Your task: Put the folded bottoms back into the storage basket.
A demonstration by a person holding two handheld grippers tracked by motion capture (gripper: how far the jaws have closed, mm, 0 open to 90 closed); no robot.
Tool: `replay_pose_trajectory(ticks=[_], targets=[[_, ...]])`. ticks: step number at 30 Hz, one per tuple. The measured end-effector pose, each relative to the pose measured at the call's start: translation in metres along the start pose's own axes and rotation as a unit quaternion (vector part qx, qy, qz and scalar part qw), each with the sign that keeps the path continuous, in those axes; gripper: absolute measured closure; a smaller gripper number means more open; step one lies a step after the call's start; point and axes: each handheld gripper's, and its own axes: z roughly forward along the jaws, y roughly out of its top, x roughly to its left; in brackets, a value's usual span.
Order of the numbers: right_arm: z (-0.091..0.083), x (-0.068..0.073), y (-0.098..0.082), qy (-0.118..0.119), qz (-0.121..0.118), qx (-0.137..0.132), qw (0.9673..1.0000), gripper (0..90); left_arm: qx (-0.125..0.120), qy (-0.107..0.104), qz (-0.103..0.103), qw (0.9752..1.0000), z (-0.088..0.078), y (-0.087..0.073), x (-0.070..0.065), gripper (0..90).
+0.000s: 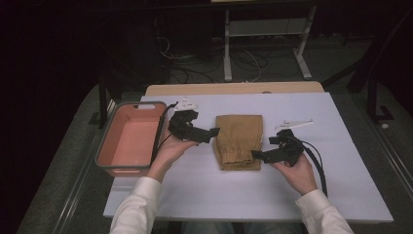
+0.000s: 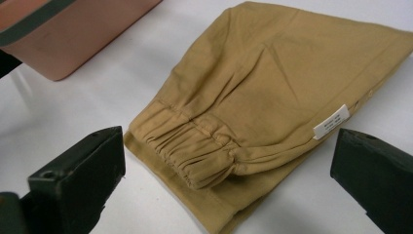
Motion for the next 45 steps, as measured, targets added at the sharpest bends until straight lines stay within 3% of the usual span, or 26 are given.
replay_pose_trajectory(ticks=[21, 34, 45], targets=[[0.023, -0.007, -0.006, -0.031, 0.048, 0.02, 0.9982, 0.0, 0.006, 0.017, -0.043, 0.9989, 0.034, -0.005, 0.025, 0.0], [0.025, -0.016, -0.005, -0.057, 0.053, 0.019, 0.9968, 0.0, 0.008, 0.013, -0.064, 0.9978, 0.048, -0.009, 0.033, 0.2], [0.027, -0.026, -0.005, -0.059, 0.078, 0.015, 0.9951, 8.6, 0.03, 0.013, -0.085, 0.9958, 0.068, -0.017, 0.039, 0.1]])
